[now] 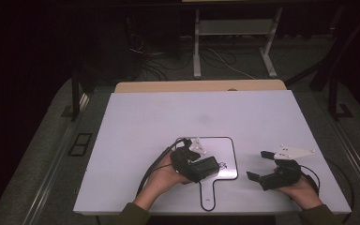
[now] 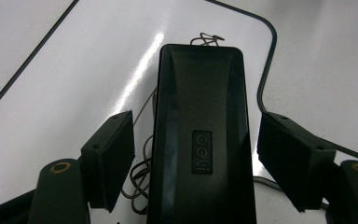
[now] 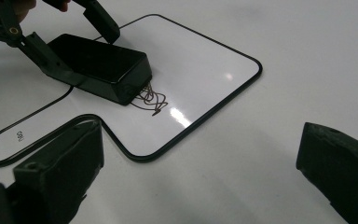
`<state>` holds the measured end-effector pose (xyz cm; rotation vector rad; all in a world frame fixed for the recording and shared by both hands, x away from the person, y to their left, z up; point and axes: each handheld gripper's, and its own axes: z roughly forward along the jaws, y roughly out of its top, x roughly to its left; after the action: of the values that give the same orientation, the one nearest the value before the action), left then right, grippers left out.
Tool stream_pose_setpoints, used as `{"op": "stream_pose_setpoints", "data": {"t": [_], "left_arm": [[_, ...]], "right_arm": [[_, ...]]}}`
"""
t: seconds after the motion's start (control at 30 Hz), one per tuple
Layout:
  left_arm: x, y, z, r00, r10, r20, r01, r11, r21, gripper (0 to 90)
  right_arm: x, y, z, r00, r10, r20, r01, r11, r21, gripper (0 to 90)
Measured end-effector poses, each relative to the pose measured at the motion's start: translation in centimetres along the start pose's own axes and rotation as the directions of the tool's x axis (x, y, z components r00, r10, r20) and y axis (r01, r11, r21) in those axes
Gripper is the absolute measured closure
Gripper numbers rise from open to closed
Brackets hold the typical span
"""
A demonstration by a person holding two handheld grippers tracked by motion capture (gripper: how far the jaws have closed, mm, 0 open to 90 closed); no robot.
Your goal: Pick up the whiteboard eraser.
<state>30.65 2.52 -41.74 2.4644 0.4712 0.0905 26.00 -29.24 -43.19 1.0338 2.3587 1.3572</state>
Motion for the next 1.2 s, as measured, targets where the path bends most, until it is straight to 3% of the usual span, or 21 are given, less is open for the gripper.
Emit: {"op": "stream_pose_setpoints", "data": {"t": [0.1,0.67,1.2], "left_arm": [[0.03,0.0,0.18,0.9999,0.014,0.004,-0.014,0.9997,0.019,29.3],[-0.13,0.03,0.7,1.0,0.01,0.0,-0.01,0.9983,0.058,37.3],[0.22,0.19,0.51,0.9996,-0.02,0.02,0.019,0.9978,0.063,39.1]], "right_arm": [[-0.01,0.0,0.01,1.0,0.0,-0.001,0.0,1.0,0.001,0.0],[-0.06,0.0,-0.01,1.0,-0.001,-0.002,0.001,1.0,0.001,0.0],[-0.1,-0.01,-0.04,1.0,-0.002,-0.003,0.002,1.0,0.002,0.0]]}}
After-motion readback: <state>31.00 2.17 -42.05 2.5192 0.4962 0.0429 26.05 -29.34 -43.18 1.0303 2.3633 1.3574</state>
